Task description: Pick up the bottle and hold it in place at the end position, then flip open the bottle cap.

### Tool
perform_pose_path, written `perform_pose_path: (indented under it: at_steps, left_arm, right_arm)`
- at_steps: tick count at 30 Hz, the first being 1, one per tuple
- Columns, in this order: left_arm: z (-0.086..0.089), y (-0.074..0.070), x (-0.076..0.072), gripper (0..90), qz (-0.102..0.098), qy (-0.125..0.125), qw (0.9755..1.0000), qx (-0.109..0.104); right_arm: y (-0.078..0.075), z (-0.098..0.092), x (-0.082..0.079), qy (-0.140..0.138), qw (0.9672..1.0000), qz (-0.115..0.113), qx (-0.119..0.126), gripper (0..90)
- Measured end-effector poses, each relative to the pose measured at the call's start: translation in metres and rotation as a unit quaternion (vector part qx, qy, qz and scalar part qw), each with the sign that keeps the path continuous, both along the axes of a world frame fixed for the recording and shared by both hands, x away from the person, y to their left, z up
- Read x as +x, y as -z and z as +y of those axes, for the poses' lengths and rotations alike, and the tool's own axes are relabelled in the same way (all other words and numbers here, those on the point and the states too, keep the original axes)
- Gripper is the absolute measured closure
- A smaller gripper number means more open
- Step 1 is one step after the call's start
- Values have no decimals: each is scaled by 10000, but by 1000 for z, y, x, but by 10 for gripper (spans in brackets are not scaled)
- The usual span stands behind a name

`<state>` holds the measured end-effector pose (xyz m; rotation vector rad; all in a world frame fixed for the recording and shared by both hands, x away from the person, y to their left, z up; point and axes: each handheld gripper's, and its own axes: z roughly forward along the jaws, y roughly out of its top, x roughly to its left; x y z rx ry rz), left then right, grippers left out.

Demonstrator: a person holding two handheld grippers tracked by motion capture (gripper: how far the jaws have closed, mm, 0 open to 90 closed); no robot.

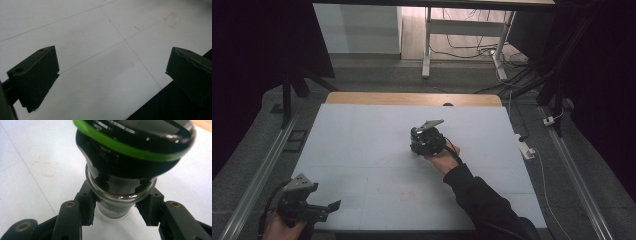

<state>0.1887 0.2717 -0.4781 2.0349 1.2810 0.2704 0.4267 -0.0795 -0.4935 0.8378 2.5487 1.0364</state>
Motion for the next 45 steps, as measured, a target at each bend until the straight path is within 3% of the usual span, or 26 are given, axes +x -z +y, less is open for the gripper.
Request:
perform_pose_path:
  at_steps: [15,36,45]
  left_arm:
    - [0,0,-1,0,-5,1,10000,-2]
    - [-1,0,0,0,25,46,10000,-10]
    - [-2,-3,4,0,-94,169,9998,-60]
  right_arm:
    - [11,11,0,18,10000,10,-87,531]
    - [14,9,-2,-28,9999,-92,-36,531]
    - [14,8,-2,-36,9999,-92,-31,531]
